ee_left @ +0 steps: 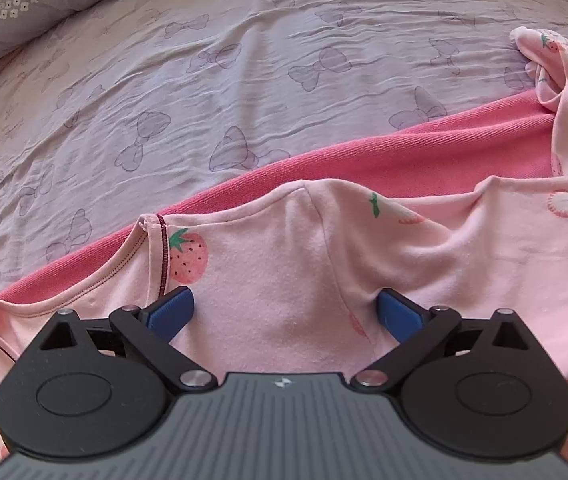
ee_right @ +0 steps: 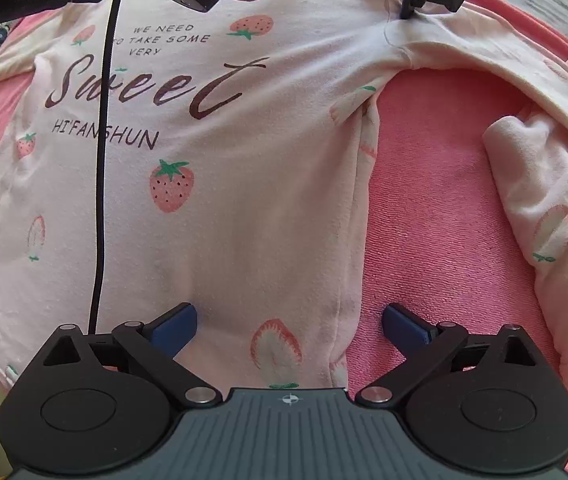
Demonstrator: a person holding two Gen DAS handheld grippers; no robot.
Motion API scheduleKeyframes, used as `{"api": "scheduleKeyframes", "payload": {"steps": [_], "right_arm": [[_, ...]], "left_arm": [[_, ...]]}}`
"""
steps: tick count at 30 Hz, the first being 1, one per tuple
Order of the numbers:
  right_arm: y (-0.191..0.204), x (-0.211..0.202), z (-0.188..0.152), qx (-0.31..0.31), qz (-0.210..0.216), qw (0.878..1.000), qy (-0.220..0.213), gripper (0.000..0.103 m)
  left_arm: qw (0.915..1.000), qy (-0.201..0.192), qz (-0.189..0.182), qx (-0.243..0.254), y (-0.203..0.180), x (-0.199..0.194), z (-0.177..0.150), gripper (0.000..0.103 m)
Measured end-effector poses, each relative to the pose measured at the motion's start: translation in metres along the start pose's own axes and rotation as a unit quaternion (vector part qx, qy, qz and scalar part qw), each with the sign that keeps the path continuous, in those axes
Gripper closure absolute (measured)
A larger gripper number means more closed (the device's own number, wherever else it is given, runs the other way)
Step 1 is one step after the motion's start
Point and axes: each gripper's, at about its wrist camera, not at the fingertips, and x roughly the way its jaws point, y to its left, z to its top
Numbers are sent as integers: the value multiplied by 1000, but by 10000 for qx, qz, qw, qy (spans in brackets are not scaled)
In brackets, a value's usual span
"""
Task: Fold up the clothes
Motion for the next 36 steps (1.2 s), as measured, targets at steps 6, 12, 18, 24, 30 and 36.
{"api": "scheduleKeyframes", "payload": {"steps": [6,12,18,24,30,36], "right_arm": [[6,1,-4,-37,46,10000,-64,0],[9,-1,-7,-145,30,9998,-163,0],[11,-3,-11,-194,40,9994,-297,0],[14,-5,-14,-220,73,9989,-408,0],[6,-9,-35,-334,74,9974,-639,0],[5,-6,-38,-467,131,9950,-877,0]], "left_arm": [[9987,-460,172,113,15,-46,-28,18],[9950,-293,567,775,5,-38,-78,15],[9974,-520,477,178,11,-8,-32,6],[9963,-699,501,64,15,15,6,0],[9962,-599,-34,-625,38,10,26,15],[9921,-1142,-406,-311,60,-48,-26,22]]}}
